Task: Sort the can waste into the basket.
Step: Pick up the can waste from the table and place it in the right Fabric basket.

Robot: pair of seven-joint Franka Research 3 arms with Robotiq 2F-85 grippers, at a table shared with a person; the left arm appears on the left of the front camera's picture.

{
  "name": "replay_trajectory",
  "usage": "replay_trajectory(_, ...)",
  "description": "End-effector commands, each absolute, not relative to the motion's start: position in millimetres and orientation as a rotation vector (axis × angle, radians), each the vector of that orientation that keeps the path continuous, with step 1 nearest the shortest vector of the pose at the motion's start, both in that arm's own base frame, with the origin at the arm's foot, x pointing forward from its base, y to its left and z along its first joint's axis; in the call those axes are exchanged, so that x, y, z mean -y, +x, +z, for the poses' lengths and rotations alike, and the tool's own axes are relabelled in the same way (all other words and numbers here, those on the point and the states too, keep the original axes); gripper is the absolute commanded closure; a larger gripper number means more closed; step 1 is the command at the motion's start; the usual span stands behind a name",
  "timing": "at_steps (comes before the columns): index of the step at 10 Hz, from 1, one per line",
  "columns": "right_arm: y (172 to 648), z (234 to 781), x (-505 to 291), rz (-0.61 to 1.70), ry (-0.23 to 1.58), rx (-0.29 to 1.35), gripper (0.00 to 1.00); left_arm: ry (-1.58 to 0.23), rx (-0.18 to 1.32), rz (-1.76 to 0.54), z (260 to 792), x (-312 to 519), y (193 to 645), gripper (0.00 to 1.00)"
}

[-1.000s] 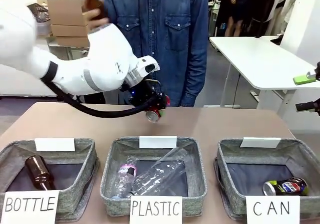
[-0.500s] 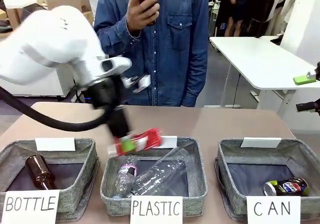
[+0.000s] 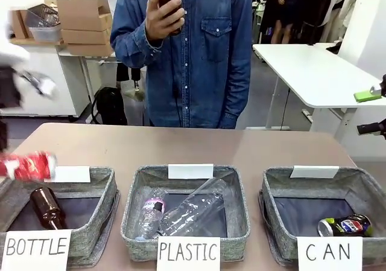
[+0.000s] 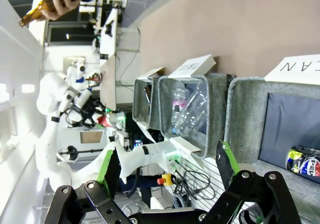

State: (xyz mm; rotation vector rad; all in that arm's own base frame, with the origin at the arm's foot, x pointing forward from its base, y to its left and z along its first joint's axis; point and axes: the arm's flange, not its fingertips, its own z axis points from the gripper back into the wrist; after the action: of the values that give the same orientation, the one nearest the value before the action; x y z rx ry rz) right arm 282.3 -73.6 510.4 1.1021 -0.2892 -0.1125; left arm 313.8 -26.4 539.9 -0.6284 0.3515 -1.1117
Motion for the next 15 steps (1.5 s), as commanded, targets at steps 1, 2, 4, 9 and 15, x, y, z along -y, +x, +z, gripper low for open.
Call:
replay_trajectory(1, 282.5, 509.0, 75.3, -0.100, 1.089, 0.299, 0.00, -0.812, -0.043, -0.860, 556.8, -26.9, 327.8, 1.00)
replay_trajectory(2, 282.5, 509.0, 75.3, -0.100, 1.089, 0.299, 0.00, -0.886, 0.014, -0.821, 566.0, -56.0, 333.0, 1.00)
replay_trajectory(4, 282.5, 509.0, 75.3, -0.100, 1.089, 0.299, 0.00, -1.168, 0.167, -0.778, 580.9, -99.0, 352.9, 1.00)
replay_trajectory(9, 282.5, 509.0, 75.3, -0.100, 1.089, 0.299, 0.00, -1.276, 0.457, -0.122, 598.0, -203.7, 323.7, 1.00)
replay_trajectory(15, 282.5, 509.0, 75.3, -0.100, 1.089, 0.299, 0.00, -1.265, 0.422, -0.109, 596.0, -209.7, 327.2, 1.00)
